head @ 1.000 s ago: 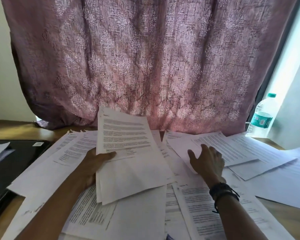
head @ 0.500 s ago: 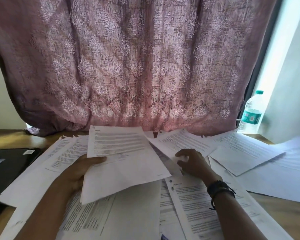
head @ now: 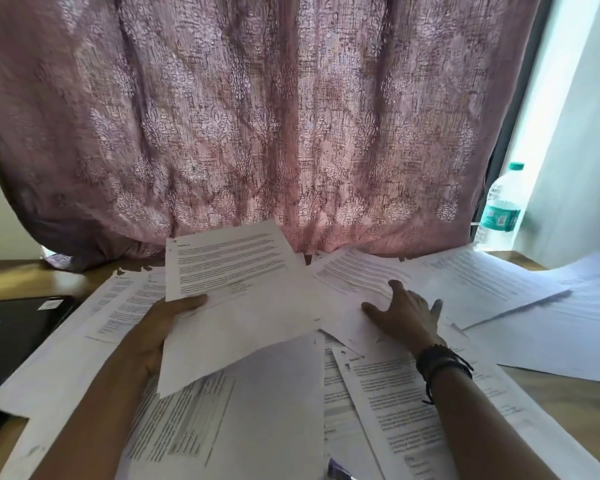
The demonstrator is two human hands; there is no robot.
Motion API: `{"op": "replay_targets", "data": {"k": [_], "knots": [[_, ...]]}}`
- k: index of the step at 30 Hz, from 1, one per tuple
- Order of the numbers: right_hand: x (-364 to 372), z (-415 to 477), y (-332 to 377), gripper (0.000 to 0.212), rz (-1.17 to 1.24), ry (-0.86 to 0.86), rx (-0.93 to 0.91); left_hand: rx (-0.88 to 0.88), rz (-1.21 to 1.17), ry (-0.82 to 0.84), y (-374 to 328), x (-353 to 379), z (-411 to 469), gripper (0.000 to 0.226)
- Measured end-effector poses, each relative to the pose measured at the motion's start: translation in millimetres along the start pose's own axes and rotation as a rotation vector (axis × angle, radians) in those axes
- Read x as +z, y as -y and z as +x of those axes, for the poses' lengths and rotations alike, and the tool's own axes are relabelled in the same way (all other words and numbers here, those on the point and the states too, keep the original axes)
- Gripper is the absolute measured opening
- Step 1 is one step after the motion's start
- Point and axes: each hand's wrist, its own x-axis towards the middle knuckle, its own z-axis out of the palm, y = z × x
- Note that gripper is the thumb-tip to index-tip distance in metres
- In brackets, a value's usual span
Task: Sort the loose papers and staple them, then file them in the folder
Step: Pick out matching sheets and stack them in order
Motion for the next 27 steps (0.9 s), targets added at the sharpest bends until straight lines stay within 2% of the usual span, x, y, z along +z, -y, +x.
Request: {"op": "replay_targets", "data": {"k": [4,9,12,18,23,27], "knots": [[0.1,-2.9,3.0,0.055,0.064,-0.064,-0.014,0.026,0.015,0.025,-1.2,3.3,-0.7,0.029],[-13.5,-8.8,9.4,0.038,0.517,-0.228,0.027,0.068,0.003,0.012,-1.1,6.7,-2.4,0.019],[-24.6,-10.4,12.4,0.041,0.692,-0.226,-0.021,0.083,-0.017,-0.013,-2.4,10.2,-5.0,0.016],[-47.5,-7.2,4.1,0.061,1.168,0.000,0.097,0.073,-0.110,0.022,-4.3,5.4,-3.4,0.018],[-54.3,-14.4,3.6,0.044,1.262,0.230,0.090,0.080,-0.131,0.022,-5.2,4.1,-4.0,0.021],[-53.2,-13.2,14.4,0.050,1.346,0.350,-0.025,0.107,-0.113,0.022,-6.3,5.5,-4.3,0.021]]}}
